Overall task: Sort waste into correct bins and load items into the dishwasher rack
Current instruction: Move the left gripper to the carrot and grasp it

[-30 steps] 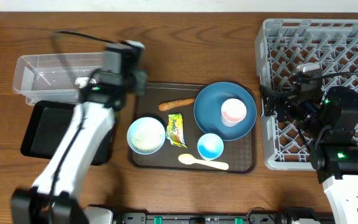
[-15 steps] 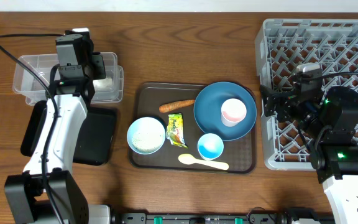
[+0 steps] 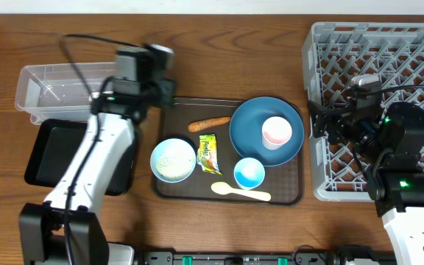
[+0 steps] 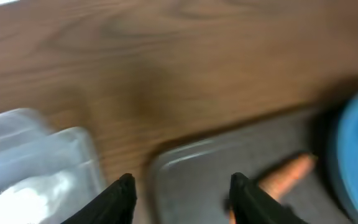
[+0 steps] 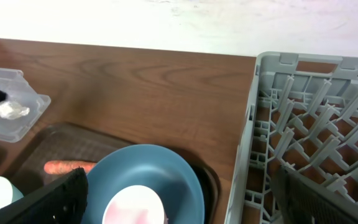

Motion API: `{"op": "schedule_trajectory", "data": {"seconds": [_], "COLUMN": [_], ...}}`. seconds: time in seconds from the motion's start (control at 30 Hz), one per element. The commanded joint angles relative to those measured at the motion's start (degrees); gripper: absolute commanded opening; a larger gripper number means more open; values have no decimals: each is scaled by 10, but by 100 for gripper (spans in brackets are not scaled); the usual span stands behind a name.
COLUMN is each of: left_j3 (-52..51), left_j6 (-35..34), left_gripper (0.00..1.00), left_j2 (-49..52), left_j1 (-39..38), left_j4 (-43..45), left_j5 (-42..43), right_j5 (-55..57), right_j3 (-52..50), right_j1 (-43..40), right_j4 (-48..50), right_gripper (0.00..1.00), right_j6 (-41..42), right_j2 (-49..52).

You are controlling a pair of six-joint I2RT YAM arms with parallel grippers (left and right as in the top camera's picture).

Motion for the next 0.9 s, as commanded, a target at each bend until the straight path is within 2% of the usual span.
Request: {"op": "schedule_trajectory", "data": {"seconds": [0.0,0.13,0.5,0.7,0.8,0.87], "left_j3": [2,2,2,2,2,2], "left_j6": [58,58,67,67,66,66], "left_gripper": [56,60,61,61,54,40], "left_j2": [37,76,186,223,225,225], "left_j1": [-25,-54,-118,-123,-123,-123], "left_j4": [-12,-20,-20,-3,-3,-3], "left_j5": [16,20,24,18,-3,-15], "right_j5": [-4,-4,-4,-4,-4,-4], "right_j3": [14,14,14,14,14,14], "right_j1": [9,9,9,9,9,9], "right_j4": [-1,-1,0,0,0,0], "right_gripper": [94,94,94,94,94,94], "right_j6": [6,6,6,6,6,6], "right_j2": [0,0,0,0,0,0]}}
